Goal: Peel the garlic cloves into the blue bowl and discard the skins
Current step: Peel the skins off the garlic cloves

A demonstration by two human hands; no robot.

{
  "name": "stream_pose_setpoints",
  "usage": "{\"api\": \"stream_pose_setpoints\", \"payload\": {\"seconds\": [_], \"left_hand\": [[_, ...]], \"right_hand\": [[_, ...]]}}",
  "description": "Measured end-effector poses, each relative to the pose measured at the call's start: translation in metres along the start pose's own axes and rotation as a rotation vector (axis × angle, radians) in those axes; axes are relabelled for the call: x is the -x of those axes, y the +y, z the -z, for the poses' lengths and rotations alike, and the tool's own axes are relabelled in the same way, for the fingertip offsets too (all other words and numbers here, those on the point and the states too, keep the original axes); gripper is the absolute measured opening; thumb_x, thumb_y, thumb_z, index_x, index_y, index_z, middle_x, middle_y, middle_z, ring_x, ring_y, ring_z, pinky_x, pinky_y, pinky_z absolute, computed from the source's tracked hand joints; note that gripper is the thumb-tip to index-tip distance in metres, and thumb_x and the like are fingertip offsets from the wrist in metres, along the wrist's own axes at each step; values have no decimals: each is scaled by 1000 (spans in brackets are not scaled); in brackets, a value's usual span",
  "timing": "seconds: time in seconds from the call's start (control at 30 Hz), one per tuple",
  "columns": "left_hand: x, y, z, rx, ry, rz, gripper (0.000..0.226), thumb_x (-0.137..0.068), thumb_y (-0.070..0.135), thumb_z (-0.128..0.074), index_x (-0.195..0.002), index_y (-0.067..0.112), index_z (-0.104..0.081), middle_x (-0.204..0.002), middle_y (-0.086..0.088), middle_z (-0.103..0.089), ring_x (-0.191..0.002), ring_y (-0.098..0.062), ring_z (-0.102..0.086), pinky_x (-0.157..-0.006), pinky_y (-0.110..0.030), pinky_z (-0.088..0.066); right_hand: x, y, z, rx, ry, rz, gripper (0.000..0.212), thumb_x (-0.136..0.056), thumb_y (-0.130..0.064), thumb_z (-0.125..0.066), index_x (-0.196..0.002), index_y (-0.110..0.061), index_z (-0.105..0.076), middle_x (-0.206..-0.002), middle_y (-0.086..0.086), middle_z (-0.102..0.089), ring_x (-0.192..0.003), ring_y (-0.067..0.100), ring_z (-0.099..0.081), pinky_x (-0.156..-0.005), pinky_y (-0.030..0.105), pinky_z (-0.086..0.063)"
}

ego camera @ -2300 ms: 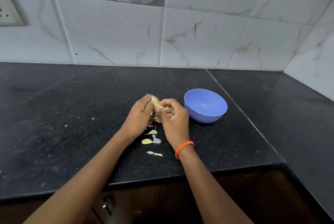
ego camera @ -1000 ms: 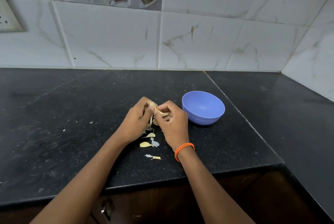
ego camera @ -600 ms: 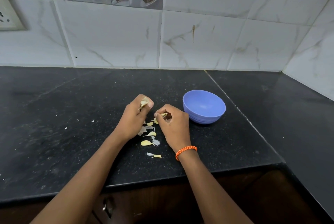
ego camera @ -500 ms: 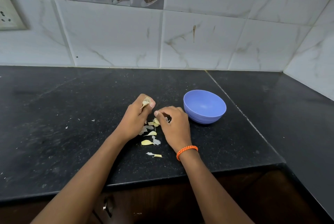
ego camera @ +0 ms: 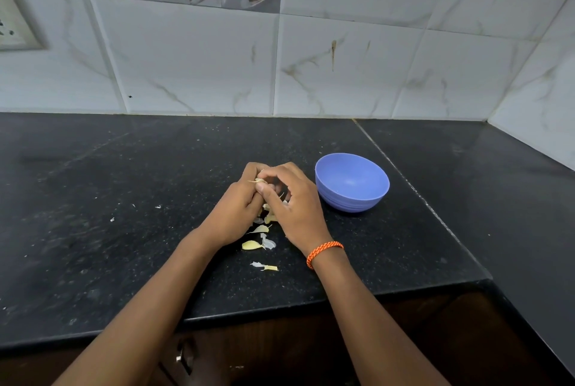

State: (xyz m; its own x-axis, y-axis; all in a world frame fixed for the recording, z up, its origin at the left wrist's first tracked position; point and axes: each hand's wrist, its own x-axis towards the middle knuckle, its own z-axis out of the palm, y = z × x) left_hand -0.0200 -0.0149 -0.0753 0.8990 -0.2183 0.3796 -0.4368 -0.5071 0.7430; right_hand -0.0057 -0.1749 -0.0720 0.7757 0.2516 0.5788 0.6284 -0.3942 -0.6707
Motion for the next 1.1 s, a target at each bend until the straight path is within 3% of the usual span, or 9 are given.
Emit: {"api": "stream_pose_setpoints", "payload": {"seconds": [0.17,0.3,0.4,0.53,0.73,0.83,0.93,1.1], "left_hand": [[0,-2,-2,-23,-45,8,29,-110,12,-46,-132,30,-46,-99,1,-71,-82,-26,-70,-74,-61,-57],[3,1,2,-84,-60,6,38,-99,27,-46,-136,37,-43,-88,5,-69,-74,-20,-65,-70,-53,-55],[3,7,4,124,-11,-13,32,-106,29,-51,-137,32,-58,-106,7,-75,-94,-17,-72,-82,-43,-56],[-2,3,3,194,60,34,22,-114,30,-48,-118,28,-70,-87,6,-71,-71,-9,-62,-66,-23,-45],[-3,-4,-2,54,34,38,17,-113,23,-55,-100,24,-65,-82,3,-72,-67,-24,-66,-67,-49,-59],[-4,-9,-3,19,31,19,24,-115,33,-51,-95,23,-60,-78,1,-66,-69,-32,-60,-66,-57,-54],[-7,-12,-3,-16,62,2,31,-111,41,-49,-91,21,-60,-75,-1,-61,-69,-30,-56,-67,-56,-50],[-12,-16,-4,-86,111,-21,30,-109,30,-57,-79,24,-60,-68,2,-57,-62,-27,-54,-60,-51,-48]], "right_hand": [[-2,1,-1,73,13,5,10,-101,-25,-69,-110,-22,-70,-103,-10,-62,-87,11,-62,-70,25,-52],[-6,2,6,-11,-4,-17,13,-94,-15,-78,-106,-16,-77,-93,-6,-66,-78,12,-63,-67,14,-47],[-5,5,11,-166,74,-79,11,-94,-14,-78,-105,-15,-80,-94,-6,-75,-84,16,-70,-72,22,-55],[3,11,9,-360,138,-162,11,-101,-14,-73,-111,-11,-78,-101,-1,-80,-91,22,-78,-81,36,-64],[3,23,10,-350,187,-205,13,-99,-21,-75,-111,-16,-80,-111,0,-79,-108,24,-74,-90,51,-63],[3,22,12,-376,175,-225,14,-100,-15,-74,-113,-11,-79,-109,1,-79,-103,22,-76,-85,39,-64],[5,21,11,-391,168,-235,14,-102,-13,-72,-114,-9,-78,-106,2,-79,-97,21,-77,-81,38,-65],[9,20,3,-343,162,-226,11,-104,-16,-69,-113,-13,-75,-104,1,-78,-95,20,-77,-83,46,-66]]}}
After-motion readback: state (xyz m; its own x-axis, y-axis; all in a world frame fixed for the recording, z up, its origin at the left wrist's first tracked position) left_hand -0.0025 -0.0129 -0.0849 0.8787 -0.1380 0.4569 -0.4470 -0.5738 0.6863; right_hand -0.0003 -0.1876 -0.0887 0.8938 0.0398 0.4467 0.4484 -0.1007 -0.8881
